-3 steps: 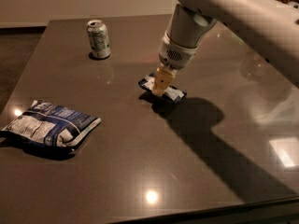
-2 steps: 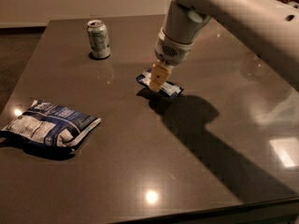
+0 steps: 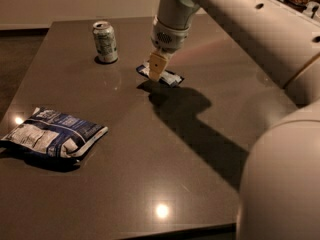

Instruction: Move rxbar blueberry near 7up can

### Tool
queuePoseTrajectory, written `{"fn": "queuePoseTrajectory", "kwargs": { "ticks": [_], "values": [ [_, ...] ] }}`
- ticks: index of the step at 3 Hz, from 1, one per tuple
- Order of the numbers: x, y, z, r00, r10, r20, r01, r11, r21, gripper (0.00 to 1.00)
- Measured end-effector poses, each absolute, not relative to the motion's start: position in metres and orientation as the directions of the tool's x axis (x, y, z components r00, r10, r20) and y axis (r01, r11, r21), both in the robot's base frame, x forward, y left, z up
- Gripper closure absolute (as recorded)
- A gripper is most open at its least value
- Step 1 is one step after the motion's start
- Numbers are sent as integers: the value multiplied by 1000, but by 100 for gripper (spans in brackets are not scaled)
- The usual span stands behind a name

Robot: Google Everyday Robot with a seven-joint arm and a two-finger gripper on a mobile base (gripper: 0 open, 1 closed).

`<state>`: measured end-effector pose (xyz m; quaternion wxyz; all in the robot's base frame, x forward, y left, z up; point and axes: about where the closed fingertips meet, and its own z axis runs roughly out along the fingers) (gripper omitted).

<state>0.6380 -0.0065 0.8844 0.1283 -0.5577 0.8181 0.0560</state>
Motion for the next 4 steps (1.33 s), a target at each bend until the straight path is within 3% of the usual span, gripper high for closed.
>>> {"fn": "queuePoseTrajectory", "kwargs": {
  "ticks": [2, 4],
  "values": [
    [692, 33, 887, -311, -902, -299, -938, 343, -58, 100],
    [710, 79, 865, -251, -910, -330, -961, 276, -32, 100]
  ]
}}
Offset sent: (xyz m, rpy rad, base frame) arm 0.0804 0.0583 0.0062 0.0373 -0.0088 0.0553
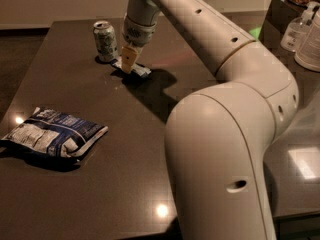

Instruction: Move rxbar blueberry near 7up can

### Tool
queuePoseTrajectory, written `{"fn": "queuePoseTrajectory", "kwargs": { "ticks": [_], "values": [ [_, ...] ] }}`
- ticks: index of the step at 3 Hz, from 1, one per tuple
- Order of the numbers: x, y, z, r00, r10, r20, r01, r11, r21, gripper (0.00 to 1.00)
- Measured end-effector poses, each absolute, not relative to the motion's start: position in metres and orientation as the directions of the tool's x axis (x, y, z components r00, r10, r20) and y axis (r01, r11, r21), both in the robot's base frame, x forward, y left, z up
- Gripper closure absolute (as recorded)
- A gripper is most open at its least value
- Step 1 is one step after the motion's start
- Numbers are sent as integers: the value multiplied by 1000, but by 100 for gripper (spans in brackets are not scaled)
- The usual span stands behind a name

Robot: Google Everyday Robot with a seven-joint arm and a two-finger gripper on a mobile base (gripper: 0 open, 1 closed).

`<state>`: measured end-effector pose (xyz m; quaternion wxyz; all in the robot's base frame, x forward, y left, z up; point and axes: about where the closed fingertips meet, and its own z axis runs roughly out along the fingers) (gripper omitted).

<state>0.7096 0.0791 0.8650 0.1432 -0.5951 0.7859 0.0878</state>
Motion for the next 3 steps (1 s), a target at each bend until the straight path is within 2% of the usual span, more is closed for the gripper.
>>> {"fn": "queuePoseTrajectory", "kwargs": {
  "ticks": [1, 2, 3],
  "values": [
    [713, 97, 857, -223, -912, -344, -969, 245, -23, 100],
    [717, 110, 855, -202, -910, -362, -973, 228, -31, 86],
    [725, 113, 856, -198, -911, -361, -972, 231, -51, 63]
  ]
}}
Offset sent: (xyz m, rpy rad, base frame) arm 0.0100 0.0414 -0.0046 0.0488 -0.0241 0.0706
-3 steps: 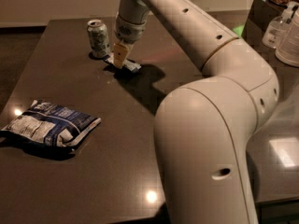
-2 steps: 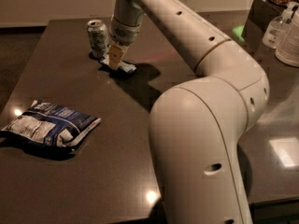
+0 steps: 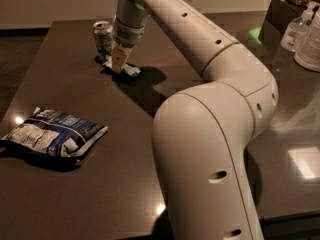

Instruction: Move rxbar blueberry near 7up can

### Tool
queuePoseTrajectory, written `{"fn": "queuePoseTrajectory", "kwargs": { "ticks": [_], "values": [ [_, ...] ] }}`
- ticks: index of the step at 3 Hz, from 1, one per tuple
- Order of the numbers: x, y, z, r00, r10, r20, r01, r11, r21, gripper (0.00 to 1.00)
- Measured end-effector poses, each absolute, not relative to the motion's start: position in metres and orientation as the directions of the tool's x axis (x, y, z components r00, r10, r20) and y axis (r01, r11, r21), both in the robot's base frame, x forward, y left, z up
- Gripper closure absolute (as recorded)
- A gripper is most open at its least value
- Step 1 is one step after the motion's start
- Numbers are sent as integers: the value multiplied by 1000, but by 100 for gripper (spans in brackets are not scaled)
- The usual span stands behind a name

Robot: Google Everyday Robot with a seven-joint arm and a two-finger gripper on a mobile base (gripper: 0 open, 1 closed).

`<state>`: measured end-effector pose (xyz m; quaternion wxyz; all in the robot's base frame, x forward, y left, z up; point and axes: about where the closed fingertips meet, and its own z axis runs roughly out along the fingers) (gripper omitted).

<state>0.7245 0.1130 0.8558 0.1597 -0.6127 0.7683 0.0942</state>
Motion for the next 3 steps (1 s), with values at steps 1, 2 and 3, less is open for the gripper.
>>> {"fn": "queuePoseTrajectory", "kwargs": {
  "ticks": [1, 2, 3],
  "values": [
    [727, 115, 854, -197, -911, -362, -971, 232, -55, 39],
    [728, 118, 851, -196, -911, -363, -971, 231, -54, 16],
    [729, 120, 847, -195, -910, -365, -972, 230, -53, 0]
  ]
}}
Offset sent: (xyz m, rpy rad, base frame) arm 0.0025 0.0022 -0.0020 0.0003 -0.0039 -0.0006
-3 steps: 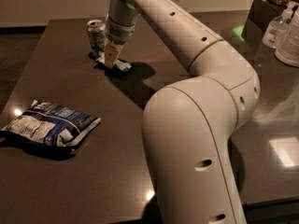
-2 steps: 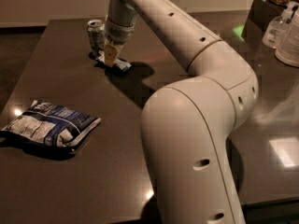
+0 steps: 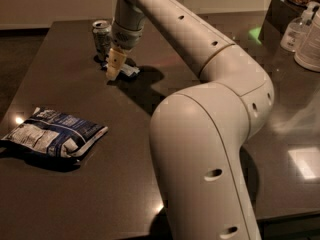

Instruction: Move rxbar blueberry near 7up can

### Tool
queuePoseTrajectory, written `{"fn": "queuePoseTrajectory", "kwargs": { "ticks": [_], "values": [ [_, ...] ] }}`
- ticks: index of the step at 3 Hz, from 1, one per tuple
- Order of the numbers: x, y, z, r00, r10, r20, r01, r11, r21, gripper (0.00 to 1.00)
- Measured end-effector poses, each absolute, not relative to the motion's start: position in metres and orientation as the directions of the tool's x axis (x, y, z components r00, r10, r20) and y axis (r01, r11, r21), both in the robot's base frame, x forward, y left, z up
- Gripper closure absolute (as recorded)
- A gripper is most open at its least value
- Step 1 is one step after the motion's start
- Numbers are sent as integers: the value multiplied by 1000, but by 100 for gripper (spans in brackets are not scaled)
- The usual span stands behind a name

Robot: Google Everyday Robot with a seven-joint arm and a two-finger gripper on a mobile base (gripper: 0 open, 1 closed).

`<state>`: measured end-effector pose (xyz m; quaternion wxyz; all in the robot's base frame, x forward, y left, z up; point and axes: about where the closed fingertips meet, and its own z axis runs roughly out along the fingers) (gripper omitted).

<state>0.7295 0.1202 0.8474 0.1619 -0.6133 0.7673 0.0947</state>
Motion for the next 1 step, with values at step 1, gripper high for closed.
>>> {"fn": "queuePoseTrajectory", "kwargs": {
  "ticks": [1],
  "values": [
    [730, 120, 847, -195, -910, -365, -972, 230, -53, 0]
  ]
}}
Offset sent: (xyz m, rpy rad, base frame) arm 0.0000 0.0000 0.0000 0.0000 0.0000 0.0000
